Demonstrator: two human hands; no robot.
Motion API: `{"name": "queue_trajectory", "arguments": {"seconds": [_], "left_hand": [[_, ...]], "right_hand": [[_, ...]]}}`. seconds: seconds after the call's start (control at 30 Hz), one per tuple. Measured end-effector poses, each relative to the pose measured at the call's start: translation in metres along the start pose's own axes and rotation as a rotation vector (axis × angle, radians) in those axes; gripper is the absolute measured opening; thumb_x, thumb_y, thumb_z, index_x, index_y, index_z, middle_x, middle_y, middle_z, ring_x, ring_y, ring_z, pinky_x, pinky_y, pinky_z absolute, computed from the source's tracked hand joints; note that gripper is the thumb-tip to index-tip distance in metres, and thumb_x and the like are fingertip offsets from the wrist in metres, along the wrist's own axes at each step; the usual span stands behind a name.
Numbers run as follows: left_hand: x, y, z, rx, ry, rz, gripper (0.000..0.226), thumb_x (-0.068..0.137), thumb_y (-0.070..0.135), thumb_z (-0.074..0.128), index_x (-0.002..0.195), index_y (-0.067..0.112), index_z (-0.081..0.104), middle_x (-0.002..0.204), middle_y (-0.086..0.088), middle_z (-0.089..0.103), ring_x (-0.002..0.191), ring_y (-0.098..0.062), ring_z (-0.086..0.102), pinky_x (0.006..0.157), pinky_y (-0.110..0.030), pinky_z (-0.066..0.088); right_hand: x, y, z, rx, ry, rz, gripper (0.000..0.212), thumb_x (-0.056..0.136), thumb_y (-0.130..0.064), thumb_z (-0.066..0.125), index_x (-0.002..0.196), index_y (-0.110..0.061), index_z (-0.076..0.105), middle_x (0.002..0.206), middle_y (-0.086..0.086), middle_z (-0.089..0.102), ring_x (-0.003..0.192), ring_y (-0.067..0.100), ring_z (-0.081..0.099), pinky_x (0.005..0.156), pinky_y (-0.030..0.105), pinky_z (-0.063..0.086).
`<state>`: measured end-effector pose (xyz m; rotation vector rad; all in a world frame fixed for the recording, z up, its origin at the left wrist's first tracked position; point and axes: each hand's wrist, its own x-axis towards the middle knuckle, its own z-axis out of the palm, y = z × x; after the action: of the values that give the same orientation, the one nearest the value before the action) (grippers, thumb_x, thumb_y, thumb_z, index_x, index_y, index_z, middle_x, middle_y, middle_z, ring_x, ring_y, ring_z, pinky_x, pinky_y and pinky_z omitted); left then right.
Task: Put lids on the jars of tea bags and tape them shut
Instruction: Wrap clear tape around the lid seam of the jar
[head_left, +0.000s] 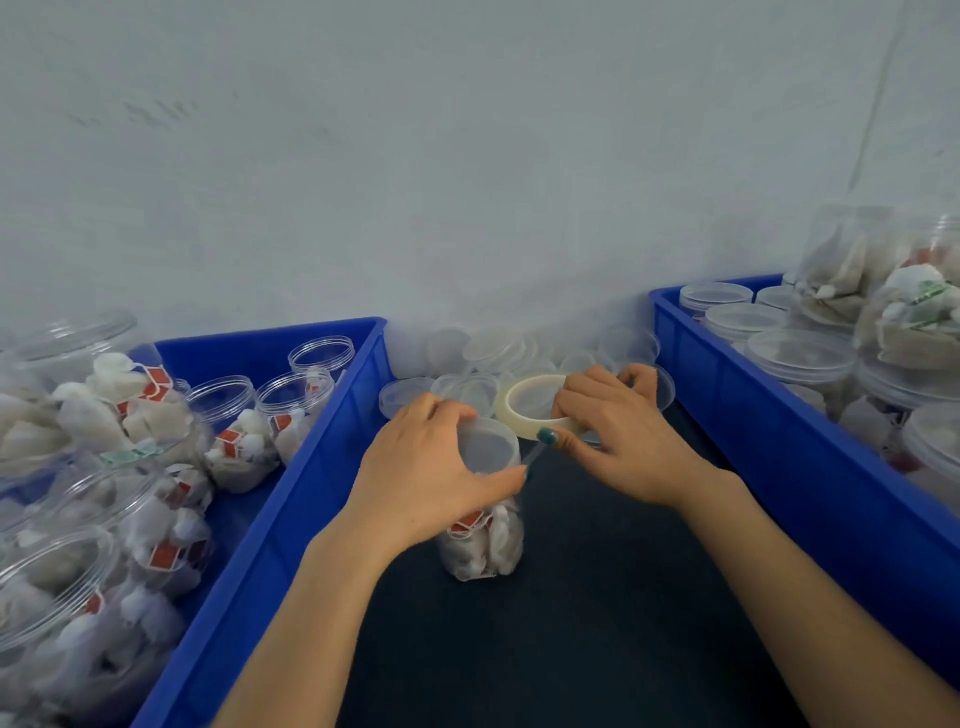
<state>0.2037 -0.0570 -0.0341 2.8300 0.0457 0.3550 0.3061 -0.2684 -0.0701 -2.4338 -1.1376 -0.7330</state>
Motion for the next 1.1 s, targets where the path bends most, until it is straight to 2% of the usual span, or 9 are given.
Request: {"name": "queue_trajectory", "arguments": {"seconds": [0.17,0.37,0.43,0.53,0.63,0.73,0.8,1.03,1.1], "left_hand": [[0.001,-0.011,-0.013,-0.298,-0.153,0.101,0.082,0.074,0.050,0.081,0.145,0.038,0.042,0.138,0.027,0.050,0.126,0.004,0.048,0.103,-0.024,0.045],[0.007,-0.007,-0.015,-0.331,-0.260,0.199,0.077,0.078,0.029,0.080,0.142,0.041,0.040,0.137,0.028,0.048,0.125,0.004,0.048,0.096,-0.016,0.045],[0.008,0.001,-0.012,-0.287,-0.228,0.208,0.072,0.077,0.032,0.078,0.139,0.038,0.041,0.135,0.024,0.047,0.122,0.000,0.049,0.093,-0.020,0.047],[0.008,0.017,0.004,-0.109,-0.073,0.177,0.065,0.076,0.061,0.070,0.129,0.034,0.043,0.129,0.016,0.046,0.115,-0.006,0.049,0.092,-0.031,0.048],[0.008,0.025,0.019,0.064,0.095,0.114,0.068,0.076,0.082,0.053,0.118,0.029,0.045,0.120,0.012,0.045,0.096,-0.007,0.050,0.074,-0.028,0.043],[0.008,0.021,0.022,0.026,0.167,0.051,0.075,0.074,0.085,0.040,0.117,0.023,0.045,0.119,0.006,0.036,0.085,-0.008,0.050,0.059,-0.020,0.033],[0.007,0.017,0.022,-0.005,0.172,-0.006,0.078,0.073,0.086,0.040,0.117,0.022,0.044,0.116,0.005,0.036,0.084,-0.009,0.049,0.056,-0.016,0.030],[0.007,0.013,0.020,-0.071,0.210,-0.012,0.063,0.072,0.075,0.062,0.112,0.028,0.052,0.114,0.013,0.054,0.093,-0.004,0.048,0.073,-0.023,0.039],[0.007,0.012,0.020,-0.092,0.221,-0.018,0.059,0.073,0.071,0.067,0.114,0.031,0.053,0.114,0.015,0.055,0.094,-0.003,0.048,0.070,-0.022,0.039]], "right_hand": [[-0.001,-0.004,0.000,-0.115,0.104,-0.026,0.053,0.092,-0.069,0.038,0.076,-0.024,0.059,0.078,-0.012,0.055,0.079,0.011,0.048,0.081,0.033,0.020],[-0.001,-0.014,0.006,-0.076,0.199,-0.009,0.053,0.091,-0.067,0.042,0.080,-0.023,0.068,0.079,-0.010,0.056,0.081,0.016,0.052,0.080,0.036,0.022],[-0.001,-0.016,0.008,-0.060,0.202,0.004,0.051,0.091,-0.064,0.044,0.079,-0.022,0.068,0.079,-0.009,0.055,0.081,0.016,0.051,0.080,0.037,0.023],[-0.001,-0.018,0.011,-0.025,0.196,0.019,0.046,0.091,-0.059,0.047,0.078,-0.021,0.067,0.079,-0.008,0.055,0.082,0.015,0.050,0.080,0.036,0.021],[0.000,-0.017,0.009,0.003,0.165,0.022,0.038,0.091,-0.052,0.046,0.076,-0.021,0.062,0.078,-0.008,0.052,0.081,0.014,0.045,0.078,0.037,0.020],[0.000,-0.016,0.007,0.015,0.116,0.019,0.026,0.086,-0.042,0.043,0.078,-0.022,0.058,0.080,-0.010,0.047,0.083,0.012,0.041,0.075,0.037,0.021],[0.000,-0.018,0.007,0.018,0.105,0.017,0.023,0.086,-0.039,0.043,0.080,-0.023,0.058,0.082,-0.011,0.046,0.084,0.011,0.040,0.075,0.038,0.022],[0.000,-0.025,0.008,0.004,0.149,0.040,0.023,0.090,-0.035,0.044,0.084,-0.022,0.062,0.086,-0.010,0.050,0.086,0.012,0.044,0.076,0.040,0.026],[-0.002,-0.029,0.010,-0.001,0.152,0.067,0.025,0.091,-0.037,0.043,0.087,-0.022,0.063,0.089,-0.009,0.053,0.088,0.014,0.047,0.078,0.042,0.028]]}}
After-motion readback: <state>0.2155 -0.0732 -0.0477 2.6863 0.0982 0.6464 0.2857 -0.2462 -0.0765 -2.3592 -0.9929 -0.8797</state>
